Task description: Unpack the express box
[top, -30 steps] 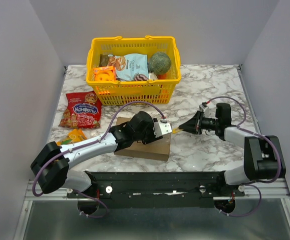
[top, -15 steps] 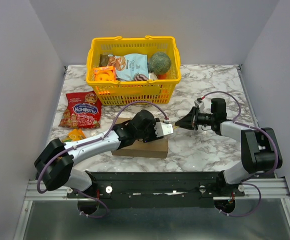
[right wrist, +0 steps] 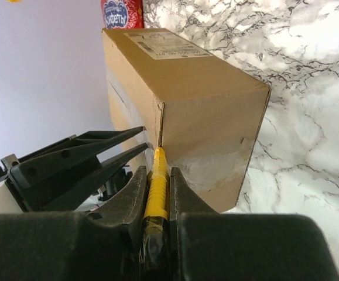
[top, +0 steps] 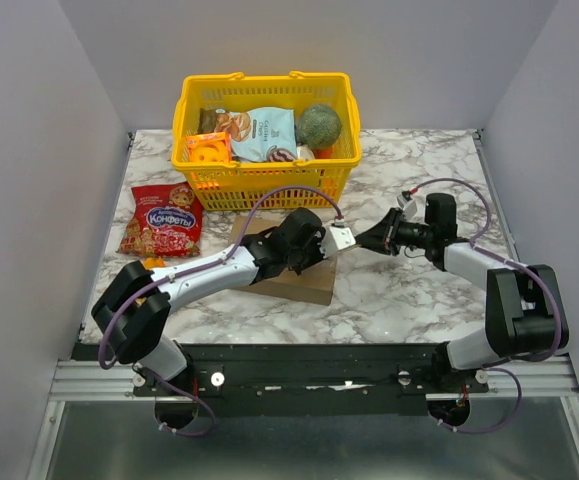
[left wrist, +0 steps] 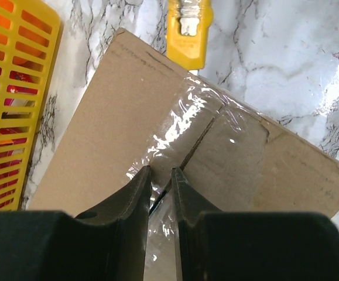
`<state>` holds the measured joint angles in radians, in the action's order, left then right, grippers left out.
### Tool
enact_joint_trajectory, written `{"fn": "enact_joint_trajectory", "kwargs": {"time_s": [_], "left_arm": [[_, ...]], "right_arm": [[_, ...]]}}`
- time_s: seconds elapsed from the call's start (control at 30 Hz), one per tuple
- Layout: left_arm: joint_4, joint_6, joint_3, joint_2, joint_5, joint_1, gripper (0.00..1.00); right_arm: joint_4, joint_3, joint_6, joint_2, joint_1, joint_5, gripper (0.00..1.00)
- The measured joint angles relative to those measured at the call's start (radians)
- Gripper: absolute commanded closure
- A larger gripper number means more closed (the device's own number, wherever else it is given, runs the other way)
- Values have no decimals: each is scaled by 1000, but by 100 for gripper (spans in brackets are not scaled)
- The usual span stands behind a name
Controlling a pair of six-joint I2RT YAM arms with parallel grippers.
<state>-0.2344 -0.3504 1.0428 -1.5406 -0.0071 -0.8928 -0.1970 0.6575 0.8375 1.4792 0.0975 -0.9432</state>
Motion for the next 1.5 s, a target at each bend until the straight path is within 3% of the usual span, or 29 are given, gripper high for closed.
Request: {"fn": "enact_joint_trajectory", "kwargs": {"time_s": [0.43,0.73,0.97,1.23,1.43,1.5], "left_arm": [[36,71,0,0,-24,3,79],[11,90,23,11,-21,38,52],[-123,90,44,153,-16,229,48],[-232,105,-25,239,-34,557,51],[-273,113,-45,239,42,584,54],[-280,108,-45,250,90,581,50]], "right_arm": [[13,-93,144,-104,-13,39,100],[-90,-155,195,-119,-9,37,100],[-25,-107,98,-113,-4,24,100],[17,-86,29,-105,-1,8,99],[17,-86,25,-95,-1,-6,100],[18,-84,25,-88,-1,-12,100]]}}
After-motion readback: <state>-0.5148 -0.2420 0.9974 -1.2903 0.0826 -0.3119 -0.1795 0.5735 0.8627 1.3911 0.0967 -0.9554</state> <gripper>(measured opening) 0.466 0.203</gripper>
